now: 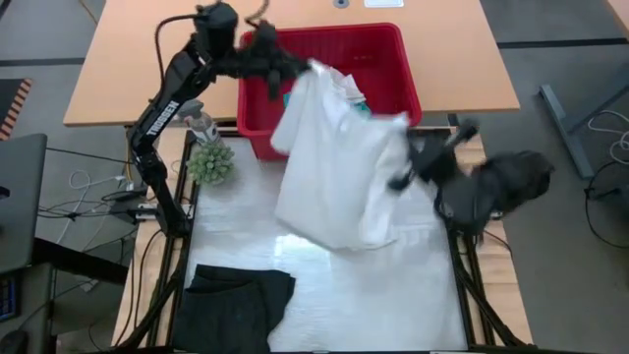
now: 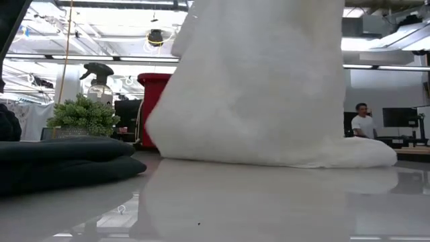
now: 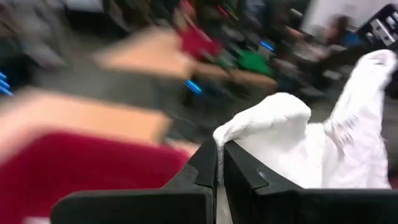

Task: Fold Laundry from Bin
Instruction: Fold the white dress

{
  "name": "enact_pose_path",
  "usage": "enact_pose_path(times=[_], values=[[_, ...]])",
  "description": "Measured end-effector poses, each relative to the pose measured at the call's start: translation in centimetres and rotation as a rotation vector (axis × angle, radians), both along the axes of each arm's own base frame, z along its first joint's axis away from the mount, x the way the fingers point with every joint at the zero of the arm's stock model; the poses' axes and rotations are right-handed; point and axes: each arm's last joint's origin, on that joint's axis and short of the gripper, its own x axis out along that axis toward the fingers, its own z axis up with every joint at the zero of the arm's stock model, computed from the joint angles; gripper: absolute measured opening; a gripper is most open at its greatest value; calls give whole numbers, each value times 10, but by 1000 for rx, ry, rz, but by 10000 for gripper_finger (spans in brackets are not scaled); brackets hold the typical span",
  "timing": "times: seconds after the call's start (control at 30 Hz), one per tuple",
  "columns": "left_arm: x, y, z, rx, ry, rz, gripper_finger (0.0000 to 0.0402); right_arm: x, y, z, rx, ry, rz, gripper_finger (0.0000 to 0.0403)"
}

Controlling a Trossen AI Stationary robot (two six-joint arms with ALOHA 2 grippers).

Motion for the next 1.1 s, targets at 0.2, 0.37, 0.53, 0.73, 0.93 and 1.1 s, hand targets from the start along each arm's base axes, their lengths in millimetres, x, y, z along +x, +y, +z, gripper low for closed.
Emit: enact_pose_path(times=[0.2,0.37,0.53,0.73,0.93,1.1], values=[[-15,13,23,214,-168,18,0,-38,-67,24,-11,31,-270,19],[-41,-12,45,217,-231,-108,0,-54,-67,52,-13,21,-224,19],[-81,-66,58,187,-159,-183,0,-53,-32,62,11,-55,10,19],[-110,-126,28,-12,202,-228,0,-41,31,31,82,-127,237,19],[-91,-165,-23,-187,669,-197,0,-24,92,-30,247,-188,448,19],[-55,-204,-68,-248,845,-326,0,-4,133,-82,509,-94,499,19]])
